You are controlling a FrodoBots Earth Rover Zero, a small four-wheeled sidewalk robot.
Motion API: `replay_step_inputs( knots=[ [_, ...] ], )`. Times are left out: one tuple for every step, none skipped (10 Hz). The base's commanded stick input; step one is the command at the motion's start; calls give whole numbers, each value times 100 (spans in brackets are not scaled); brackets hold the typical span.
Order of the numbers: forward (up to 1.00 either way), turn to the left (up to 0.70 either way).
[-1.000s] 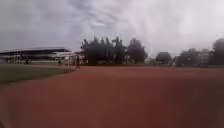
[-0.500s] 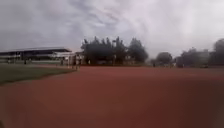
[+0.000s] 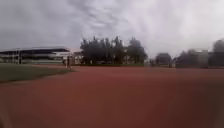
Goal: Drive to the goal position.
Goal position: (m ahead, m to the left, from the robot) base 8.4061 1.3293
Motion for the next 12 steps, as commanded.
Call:
replay_step_inputs(
  knots=[
    [50, -13],
    [50, -2],
    [50, -27],
    [50, -48],
    [50, -23],
    [50, 0],
    [50, 0],
    [50, 0],
    [50, 0],
    [50, 0],
    [50, 0],
    [50, 0]
  ],
)
